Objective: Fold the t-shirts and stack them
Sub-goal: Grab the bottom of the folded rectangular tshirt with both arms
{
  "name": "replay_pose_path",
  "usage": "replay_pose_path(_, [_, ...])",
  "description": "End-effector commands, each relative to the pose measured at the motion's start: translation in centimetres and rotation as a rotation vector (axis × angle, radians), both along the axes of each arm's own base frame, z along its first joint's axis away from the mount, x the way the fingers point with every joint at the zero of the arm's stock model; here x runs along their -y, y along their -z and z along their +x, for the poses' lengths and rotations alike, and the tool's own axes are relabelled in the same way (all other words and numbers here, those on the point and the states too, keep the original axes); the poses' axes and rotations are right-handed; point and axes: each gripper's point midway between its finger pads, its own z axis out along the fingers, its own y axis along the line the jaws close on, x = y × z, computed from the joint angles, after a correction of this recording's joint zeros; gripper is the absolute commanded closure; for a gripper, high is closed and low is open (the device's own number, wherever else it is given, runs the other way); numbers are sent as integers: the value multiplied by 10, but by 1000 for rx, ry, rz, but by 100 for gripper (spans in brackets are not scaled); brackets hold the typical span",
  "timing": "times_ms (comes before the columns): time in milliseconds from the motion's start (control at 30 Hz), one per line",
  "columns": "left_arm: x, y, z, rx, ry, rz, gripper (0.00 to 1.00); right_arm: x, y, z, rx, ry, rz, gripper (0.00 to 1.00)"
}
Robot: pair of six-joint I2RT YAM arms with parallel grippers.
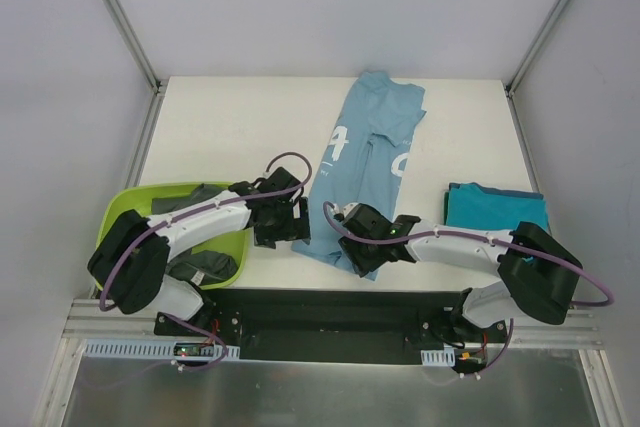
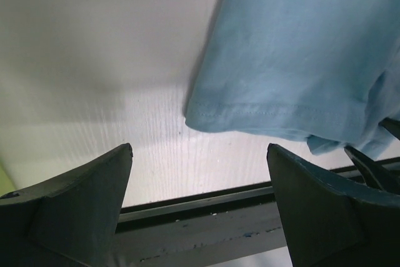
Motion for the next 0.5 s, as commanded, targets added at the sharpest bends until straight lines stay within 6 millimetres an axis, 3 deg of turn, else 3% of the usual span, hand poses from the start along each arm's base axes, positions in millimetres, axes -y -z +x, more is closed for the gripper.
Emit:
replay_pose_path(0, [15,11,3,-24,-18,-32,12,21,21,-31,-140,3,-65,53])
replay_pose_path(100, [19,23,9,-24,-17,-31,13,21,23,-33,-147,6,-51,53])
replay_pose_path(200, [20,34,8,-57,-17,-9,26,20,23,-33,-146,7,-41,53])
replay_pose_path(400, [14,48,-3,-105,-20,10,89,27,25,-31,-129,43,-69,53])
replay_pose_path(467, [9,49,-5,-101,-30,19,100,25,25,-34,-134,33,-53,54])
